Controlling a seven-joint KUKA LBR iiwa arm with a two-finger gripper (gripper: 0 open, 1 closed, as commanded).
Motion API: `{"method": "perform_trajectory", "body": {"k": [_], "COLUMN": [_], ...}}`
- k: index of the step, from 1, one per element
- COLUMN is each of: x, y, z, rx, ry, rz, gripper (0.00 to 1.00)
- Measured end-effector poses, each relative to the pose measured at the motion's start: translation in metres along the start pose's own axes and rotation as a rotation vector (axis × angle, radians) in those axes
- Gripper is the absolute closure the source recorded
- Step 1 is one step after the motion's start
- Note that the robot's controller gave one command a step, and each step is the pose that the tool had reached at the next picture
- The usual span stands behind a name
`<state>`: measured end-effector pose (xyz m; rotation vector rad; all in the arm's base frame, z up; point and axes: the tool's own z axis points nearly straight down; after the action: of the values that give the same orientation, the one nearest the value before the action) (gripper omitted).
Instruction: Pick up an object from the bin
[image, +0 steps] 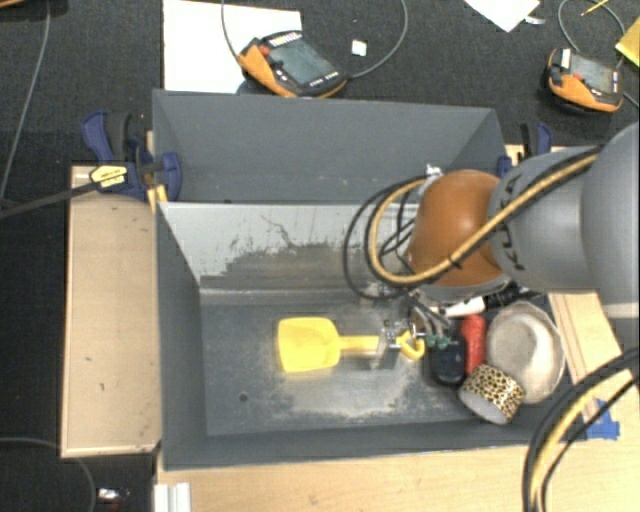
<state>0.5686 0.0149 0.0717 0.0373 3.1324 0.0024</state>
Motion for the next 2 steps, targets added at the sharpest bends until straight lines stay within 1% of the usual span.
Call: {"method": "perform_trajectory", "body": {"k": [1,2], "x": [0.0039,0.0001], "y": [0.005,0.0012], "z": [-0.0002,-0.0009], "rx": [-0.001,-0.001], "ry": [-0.004,-0.004], "rz": [-0.009,-0.001], "gripper": [0.0,1.0]}}
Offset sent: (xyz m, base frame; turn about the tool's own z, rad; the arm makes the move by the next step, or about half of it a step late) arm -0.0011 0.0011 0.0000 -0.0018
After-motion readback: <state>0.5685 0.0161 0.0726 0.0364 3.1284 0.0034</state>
